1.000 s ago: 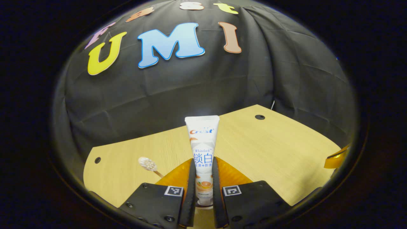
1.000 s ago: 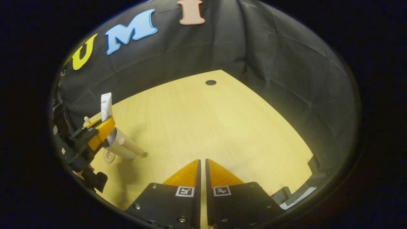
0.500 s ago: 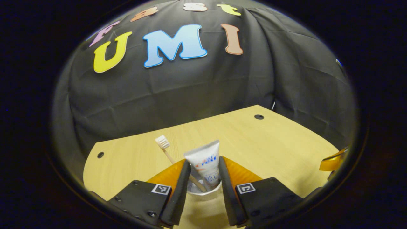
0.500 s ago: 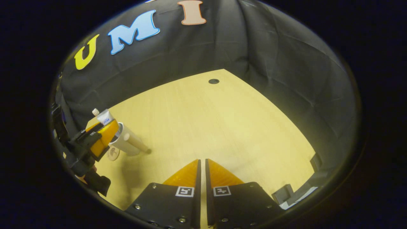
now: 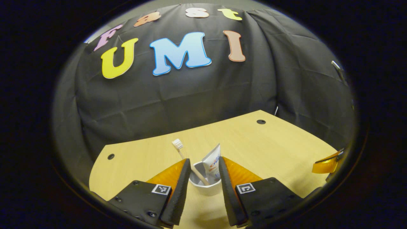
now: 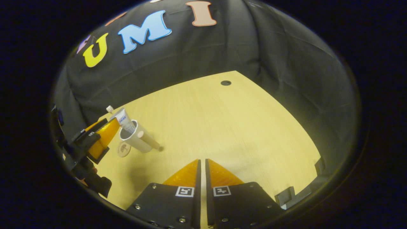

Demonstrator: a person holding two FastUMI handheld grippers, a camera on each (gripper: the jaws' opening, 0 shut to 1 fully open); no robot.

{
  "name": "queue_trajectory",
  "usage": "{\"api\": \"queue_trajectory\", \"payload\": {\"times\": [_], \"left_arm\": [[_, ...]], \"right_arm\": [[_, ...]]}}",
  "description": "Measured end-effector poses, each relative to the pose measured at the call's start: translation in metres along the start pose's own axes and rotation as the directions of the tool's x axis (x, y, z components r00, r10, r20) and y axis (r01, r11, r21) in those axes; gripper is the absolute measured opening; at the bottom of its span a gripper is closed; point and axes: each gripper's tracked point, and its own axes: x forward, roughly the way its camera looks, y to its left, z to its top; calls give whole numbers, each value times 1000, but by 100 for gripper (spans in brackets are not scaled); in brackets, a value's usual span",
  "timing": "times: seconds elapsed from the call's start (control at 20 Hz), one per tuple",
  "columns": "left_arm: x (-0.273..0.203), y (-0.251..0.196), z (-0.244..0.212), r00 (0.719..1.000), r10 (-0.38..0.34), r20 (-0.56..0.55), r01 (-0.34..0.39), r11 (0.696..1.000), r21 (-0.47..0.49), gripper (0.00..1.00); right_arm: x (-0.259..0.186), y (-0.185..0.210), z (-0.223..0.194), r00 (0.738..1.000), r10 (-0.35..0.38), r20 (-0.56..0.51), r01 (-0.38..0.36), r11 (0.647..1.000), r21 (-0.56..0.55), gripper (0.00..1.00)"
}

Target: Put the toothbrush and toothpaste on the desktop into the cup, then pick up the cup and place it on the coaster on the desktop.

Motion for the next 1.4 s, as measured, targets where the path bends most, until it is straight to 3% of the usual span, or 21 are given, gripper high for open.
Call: {"api": "queue_trajectory", "payload": {"times": [0.35, 0.45, 0.65, 0.7, 0.75, 0.8, 0.9, 0.95, 1.05, 1.4], "left_arm": [[-49, 33, -12, 997, 69, -21, -70, 996, -56, 61], [-65, 50, -20, 994, 101, -35, -103, 992, -73, 61], [-91, 79, -32, 987, 147, -58, -153, 983, -106, 61], [-96, 85, -36, 986, 154, -66, -161, 980, -116, 60], [-100, 91, -40, 984, 164, -75, -172, 977, -122, 61], [-105, 96, -43, 981, 174, -82, -183, 975, -129, 61], [-114, 108, -51, 976, 197, -97, -210, 967, -143, 60], [-117, 110, -55, 975, 199, -104, -213, 965, -151, 61], [-122, 115, -62, 972, 201, -122, -220, 962, -160, 89], [-140, 142, -86, 951, 249, -183, -280, 944, -172, 89]], "right_arm": [[14, 39, 11, 992, 123, -39, -127, 985, -115, 7], [21, 49, 15, 988, 144, -57, -151, 978, -145, 13], [36, 70, 19, 977, 184, -111, -204, 957, -204, 13], [39, 77, 19, 972, 195, -130, -220, 950, -221, 15], [43, 79, 19, 971, 194, -142, -225, 943, -246, 30], [47, 81, 19, 970, 190, -154, -226, 935, -273, 30], [58, 94, 17, 962, 200, -188, -253, 911, -326, 37], [62, 97, 19, 961, 193, -198, -254, 899, -358, 46], [68, 101, 23, 957, 177, -228, -262, 863, -432, 45], [106, 127, 23, 934, 114, -339, -312, 725, -615, 43]]}}
